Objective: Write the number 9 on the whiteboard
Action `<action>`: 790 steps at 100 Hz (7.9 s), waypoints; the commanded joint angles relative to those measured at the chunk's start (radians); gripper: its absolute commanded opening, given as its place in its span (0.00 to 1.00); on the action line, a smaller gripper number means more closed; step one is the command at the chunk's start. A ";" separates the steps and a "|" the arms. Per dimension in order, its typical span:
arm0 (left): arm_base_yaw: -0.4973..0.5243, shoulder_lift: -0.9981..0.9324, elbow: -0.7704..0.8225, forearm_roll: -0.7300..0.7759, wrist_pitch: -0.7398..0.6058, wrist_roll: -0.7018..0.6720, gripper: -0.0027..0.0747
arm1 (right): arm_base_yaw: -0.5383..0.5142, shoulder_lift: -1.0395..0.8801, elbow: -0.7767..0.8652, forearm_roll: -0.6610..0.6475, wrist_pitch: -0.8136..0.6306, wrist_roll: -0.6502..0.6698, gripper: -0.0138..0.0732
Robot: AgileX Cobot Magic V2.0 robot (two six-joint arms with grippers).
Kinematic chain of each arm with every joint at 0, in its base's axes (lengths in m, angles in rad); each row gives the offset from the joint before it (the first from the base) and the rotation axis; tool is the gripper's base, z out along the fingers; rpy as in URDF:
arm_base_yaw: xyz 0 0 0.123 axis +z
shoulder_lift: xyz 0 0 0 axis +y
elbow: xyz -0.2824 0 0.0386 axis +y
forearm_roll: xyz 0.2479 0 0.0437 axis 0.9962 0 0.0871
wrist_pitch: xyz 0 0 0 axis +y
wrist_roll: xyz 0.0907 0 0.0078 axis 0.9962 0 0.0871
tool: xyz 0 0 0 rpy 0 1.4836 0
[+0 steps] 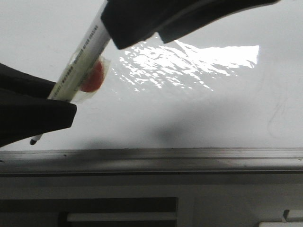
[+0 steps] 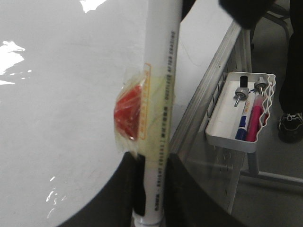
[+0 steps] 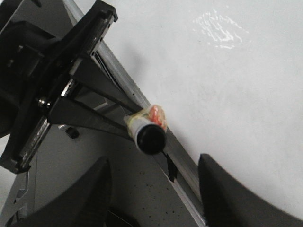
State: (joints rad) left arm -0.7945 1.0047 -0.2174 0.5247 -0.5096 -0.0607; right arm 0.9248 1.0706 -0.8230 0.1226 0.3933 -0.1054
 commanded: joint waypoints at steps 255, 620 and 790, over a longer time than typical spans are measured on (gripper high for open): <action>-0.004 -0.182 -0.026 -0.287 -0.027 -0.007 0.48 | -0.370 0.126 -0.380 0.026 0.140 0.037 0.10; -0.005 0.119 -0.026 -0.656 -0.086 -0.406 0.49 | -0.106 0.140 -0.230 0.177 0.179 0.123 0.69; -0.005 -0.730 -0.022 -0.298 0.550 -0.395 0.01 | -0.106 -0.471 0.439 -0.131 -0.537 0.122 0.09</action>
State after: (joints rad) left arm -0.8004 0.3372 -0.2111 0.1970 0.0413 -0.4548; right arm 0.8192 0.7096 -0.4573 0.0081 0.0000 0.0203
